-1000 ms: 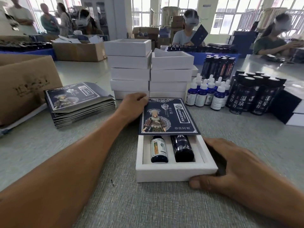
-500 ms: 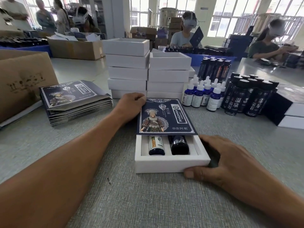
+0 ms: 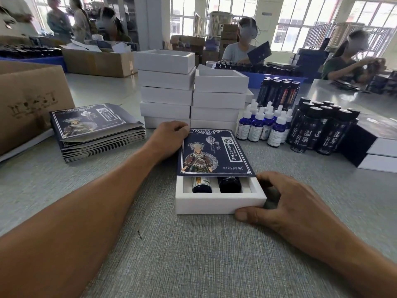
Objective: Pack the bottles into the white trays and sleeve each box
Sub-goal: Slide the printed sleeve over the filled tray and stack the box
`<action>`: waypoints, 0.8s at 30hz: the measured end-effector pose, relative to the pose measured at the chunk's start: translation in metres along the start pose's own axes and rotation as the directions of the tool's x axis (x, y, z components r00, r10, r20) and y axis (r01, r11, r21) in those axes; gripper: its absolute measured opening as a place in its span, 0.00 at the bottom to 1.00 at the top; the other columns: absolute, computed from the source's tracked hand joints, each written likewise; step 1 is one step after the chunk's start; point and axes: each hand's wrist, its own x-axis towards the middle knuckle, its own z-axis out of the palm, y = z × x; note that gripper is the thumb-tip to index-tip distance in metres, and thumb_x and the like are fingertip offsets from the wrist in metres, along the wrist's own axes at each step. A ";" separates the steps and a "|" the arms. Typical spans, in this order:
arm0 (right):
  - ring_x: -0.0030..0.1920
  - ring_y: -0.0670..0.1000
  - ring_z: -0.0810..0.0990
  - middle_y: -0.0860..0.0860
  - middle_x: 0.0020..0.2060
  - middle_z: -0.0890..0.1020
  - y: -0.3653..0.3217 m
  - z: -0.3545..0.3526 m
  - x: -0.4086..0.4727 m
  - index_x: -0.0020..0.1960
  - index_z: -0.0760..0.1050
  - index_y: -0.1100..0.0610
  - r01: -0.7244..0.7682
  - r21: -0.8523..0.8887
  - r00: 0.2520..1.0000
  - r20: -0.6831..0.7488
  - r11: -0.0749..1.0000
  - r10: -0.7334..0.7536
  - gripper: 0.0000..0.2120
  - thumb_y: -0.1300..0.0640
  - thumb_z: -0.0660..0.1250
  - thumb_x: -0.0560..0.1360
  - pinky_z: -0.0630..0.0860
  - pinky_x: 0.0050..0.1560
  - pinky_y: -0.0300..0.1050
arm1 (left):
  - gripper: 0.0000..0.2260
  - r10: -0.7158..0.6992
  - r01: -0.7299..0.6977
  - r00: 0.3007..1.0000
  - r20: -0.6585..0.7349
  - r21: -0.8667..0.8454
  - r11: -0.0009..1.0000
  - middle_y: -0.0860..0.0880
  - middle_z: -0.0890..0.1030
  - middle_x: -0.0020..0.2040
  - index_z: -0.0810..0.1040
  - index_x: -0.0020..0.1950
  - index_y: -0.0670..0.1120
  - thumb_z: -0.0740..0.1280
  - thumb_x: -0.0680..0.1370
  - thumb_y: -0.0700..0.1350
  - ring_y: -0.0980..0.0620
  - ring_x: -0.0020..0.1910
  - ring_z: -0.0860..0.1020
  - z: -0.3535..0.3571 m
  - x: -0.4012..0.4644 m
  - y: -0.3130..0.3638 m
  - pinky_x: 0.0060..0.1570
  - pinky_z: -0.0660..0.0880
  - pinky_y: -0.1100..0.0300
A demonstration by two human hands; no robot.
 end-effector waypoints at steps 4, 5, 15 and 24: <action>0.57 0.26 0.72 0.25 0.57 0.76 0.004 -0.007 0.001 0.71 0.62 0.32 0.001 0.101 0.998 0.057 0.995 -0.007 0.48 0.21 0.69 0.54 0.66 0.56 0.31 | 0.12 -0.001 0.000 1.000 0.011 0.025 1.000 0.64 0.76 0.40 0.81 0.61 0.50 0.62 0.83 0.49 0.66 0.39 0.74 -0.001 -0.001 0.001 0.33 0.65 0.77; 0.58 0.26 0.72 0.26 0.59 0.76 0.005 -0.008 0.001 0.73 0.60 0.33 0.007 0.102 0.998 0.062 0.995 -0.013 0.50 0.21 0.69 0.54 0.67 0.58 0.33 | 0.11 0.002 -0.002 1.000 0.011 0.031 1.000 0.64 0.76 0.40 0.81 0.61 0.50 0.62 0.83 0.49 0.66 0.39 0.74 -0.001 -0.002 0.001 0.33 0.65 0.77; 0.50 0.27 0.78 0.24 0.49 0.79 0.001 -0.001 -0.001 0.62 0.74 0.34 0.050 0.182 0.998 -0.056 0.982 -0.040 0.34 0.33 0.75 0.57 0.69 0.46 0.24 | 0.11 0.000 -0.001 1.000 0.019 0.019 1.000 0.64 0.77 0.41 0.82 0.59 0.51 0.62 0.82 0.49 0.64 0.44 0.76 -0.001 -0.004 0.001 0.41 0.68 0.68; 0.49 0.28 0.78 0.23 0.49 0.79 0.002 -0.004 0.000 0.57 0.74 0.33 0.047 0.155 0.997 -0.068 0.987 -0.037 0.29 0.31 0.75 0.57 0.71 0.42 0.23 | 0.12 0.020 -0.020 1.000 0.001 0.060 0.998 0.65 0.75 0.41 0.81 0.62 0.51 0.62 0.82 0.50 0.70 0.38 0.70 0.000 -0.005 0.001 0.35 0.62 0.79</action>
